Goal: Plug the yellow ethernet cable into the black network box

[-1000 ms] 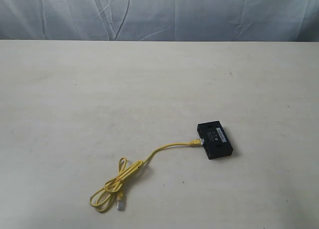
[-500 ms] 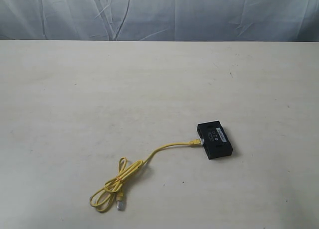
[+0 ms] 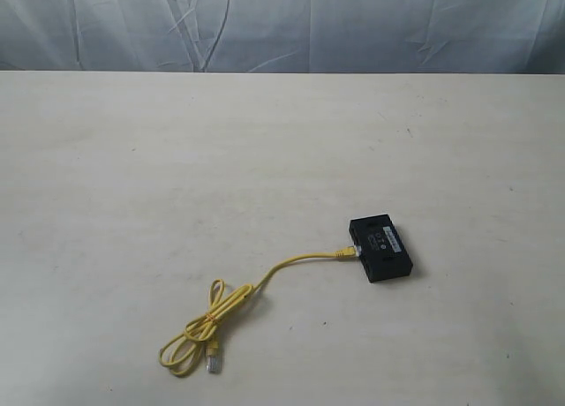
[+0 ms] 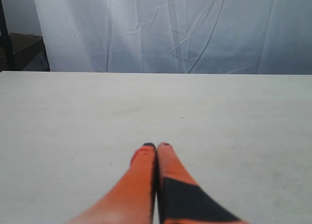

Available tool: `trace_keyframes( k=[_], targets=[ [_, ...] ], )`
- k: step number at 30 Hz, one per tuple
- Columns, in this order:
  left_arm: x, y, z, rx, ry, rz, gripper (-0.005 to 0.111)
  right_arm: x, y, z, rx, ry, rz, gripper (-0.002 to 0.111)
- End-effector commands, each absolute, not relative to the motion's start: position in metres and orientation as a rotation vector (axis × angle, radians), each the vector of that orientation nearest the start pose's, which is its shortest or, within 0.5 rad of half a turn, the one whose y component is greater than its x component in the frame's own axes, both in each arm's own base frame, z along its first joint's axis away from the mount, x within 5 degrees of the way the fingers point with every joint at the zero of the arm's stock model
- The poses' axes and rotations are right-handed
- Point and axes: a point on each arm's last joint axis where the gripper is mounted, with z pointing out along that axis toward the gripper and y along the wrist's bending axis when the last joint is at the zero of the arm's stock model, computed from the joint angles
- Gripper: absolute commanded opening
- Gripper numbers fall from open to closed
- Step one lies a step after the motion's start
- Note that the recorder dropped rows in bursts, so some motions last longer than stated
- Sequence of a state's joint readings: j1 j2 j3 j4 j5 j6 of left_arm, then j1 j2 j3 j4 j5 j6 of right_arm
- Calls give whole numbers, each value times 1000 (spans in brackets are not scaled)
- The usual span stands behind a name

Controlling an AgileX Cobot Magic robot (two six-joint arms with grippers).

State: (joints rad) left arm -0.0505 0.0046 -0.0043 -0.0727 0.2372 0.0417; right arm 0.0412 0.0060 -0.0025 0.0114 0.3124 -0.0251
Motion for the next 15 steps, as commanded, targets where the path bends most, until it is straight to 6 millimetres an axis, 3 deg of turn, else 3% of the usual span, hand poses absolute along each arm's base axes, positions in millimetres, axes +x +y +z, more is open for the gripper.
trace_keyframes(
  k=[1, 15],
  targets=[
    [55, -4, 191, 32, 1723, -71, 0, 54, 2, 186, -46, 1788, 19, -1],
    [55, -1, 191, -22, 1723, -18, 0, 54, 2, 186, -46, 1786, 19, -1]
  ],
)
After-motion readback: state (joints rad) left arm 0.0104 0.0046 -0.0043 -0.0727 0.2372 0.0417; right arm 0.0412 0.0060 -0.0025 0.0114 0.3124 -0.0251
